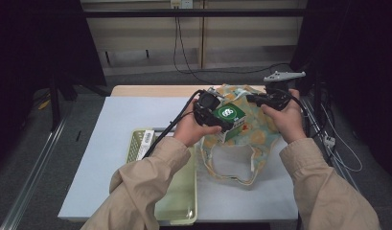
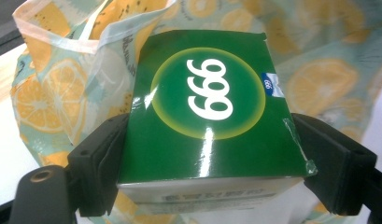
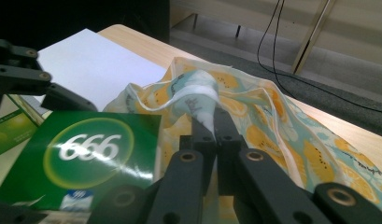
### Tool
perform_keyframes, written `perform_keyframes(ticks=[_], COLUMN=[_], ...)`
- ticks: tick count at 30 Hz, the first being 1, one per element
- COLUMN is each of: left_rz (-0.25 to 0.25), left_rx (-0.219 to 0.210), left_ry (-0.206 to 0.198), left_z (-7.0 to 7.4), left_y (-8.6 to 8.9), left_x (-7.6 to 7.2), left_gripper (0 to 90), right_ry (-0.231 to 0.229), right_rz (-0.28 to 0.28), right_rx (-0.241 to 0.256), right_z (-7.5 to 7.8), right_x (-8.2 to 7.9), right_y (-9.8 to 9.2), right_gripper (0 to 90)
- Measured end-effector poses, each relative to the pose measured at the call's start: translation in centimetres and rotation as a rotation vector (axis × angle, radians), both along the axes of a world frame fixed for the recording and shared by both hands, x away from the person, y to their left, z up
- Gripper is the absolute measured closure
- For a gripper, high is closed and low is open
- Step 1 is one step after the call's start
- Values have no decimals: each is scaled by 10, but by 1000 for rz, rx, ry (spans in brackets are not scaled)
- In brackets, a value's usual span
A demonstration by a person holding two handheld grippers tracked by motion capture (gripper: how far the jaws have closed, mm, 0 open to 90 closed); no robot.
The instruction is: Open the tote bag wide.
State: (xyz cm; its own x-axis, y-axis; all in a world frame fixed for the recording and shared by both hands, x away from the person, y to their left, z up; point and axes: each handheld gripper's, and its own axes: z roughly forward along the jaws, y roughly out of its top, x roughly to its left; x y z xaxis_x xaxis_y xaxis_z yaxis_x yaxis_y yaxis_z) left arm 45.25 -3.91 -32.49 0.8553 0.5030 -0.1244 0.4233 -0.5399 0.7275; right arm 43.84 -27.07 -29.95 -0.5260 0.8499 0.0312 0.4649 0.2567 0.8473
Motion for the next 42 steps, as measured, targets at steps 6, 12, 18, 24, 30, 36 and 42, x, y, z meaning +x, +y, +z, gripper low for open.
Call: perform_keyframes(ticks=[6,12,18,24,30,36,42], left_rz=[0,-5,-9,-3,57,121,81], left_rx=[8,-1,-1,-7,-21,-20,-50], left_ry=[-10,6,5,2,-66,-149,-96], left_z=[-2,-6,-9,-13,-17,-23,-13], left_y=[-1,-4,-8,-15,-26,-30,-18], left_x=[1,1,1,8,28,44,33], left_gripper=[164,164,164,163,163,143,123], right_ry=[2,3,3,3,3,20,33], right_rz=[4,9,10,21,31,27,13], right_rx=[10,9,14,26,32,32,36], right_z=[-1,-2,-1,0,2,-2,-9], right_x=[-1,-1,-2,-3,-5,-2,0], right_y=[1,2,1,2,1,-2,-7], right_gripper=[900,900,900,900,900,900,900])
